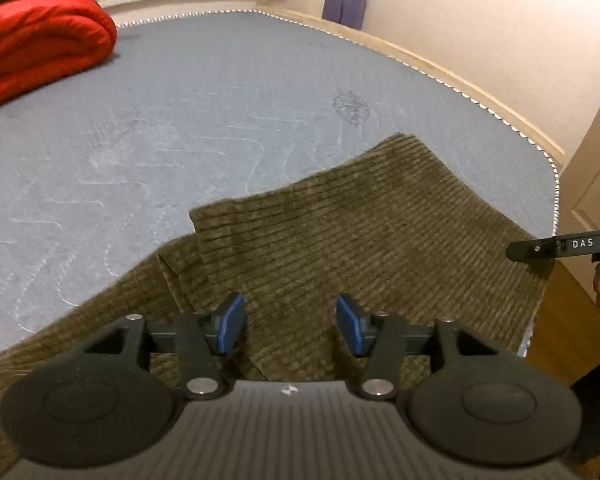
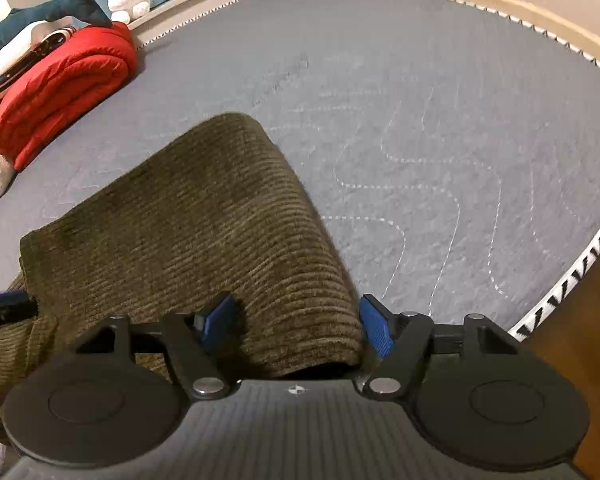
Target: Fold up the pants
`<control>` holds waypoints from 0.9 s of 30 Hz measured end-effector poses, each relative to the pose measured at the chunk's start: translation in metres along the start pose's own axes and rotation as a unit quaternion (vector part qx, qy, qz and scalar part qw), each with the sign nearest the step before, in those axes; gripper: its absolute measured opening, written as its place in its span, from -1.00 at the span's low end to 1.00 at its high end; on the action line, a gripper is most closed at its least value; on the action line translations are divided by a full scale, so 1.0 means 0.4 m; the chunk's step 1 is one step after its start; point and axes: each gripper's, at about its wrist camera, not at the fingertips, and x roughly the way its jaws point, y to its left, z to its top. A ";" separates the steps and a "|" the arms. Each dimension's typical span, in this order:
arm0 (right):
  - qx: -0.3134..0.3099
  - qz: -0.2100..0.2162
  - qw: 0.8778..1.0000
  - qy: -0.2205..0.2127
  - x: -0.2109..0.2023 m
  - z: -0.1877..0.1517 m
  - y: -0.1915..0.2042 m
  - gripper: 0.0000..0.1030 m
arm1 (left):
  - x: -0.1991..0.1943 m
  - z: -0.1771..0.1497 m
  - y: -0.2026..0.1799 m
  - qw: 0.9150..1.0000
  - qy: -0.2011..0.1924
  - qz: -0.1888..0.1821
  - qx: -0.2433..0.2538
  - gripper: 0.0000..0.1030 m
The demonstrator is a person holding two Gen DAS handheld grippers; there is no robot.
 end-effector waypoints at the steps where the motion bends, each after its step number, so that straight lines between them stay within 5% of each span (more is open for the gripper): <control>1: 0.002 0.001 1.000 0.002 0.001 0.000 -0.002 0.37 | 0.000 -0.006 -0.007 1.000 0.002 0.000 0.000 0.10; 13: 0.029 0.012 0.999 0.019 0.028 0.009 -0.016 0.36 | 0.008 -0.013 -0.021 1.000 0.010 0.005 0.014 0.10; 23: 0.011 0.016 1.000 -0.010 -0.016 0.003 0.014 -0.35 | -0.001 -0.011 -0.016 1.000 0.003 0.007 0.012 0.10; 27: -0.096 0.002 0.993 -0.068 -0.081 -0.011 0.104 -0.42 | -0.022 0.000 -0.002 0.999 -0.017 -0.024 -0.020 0.23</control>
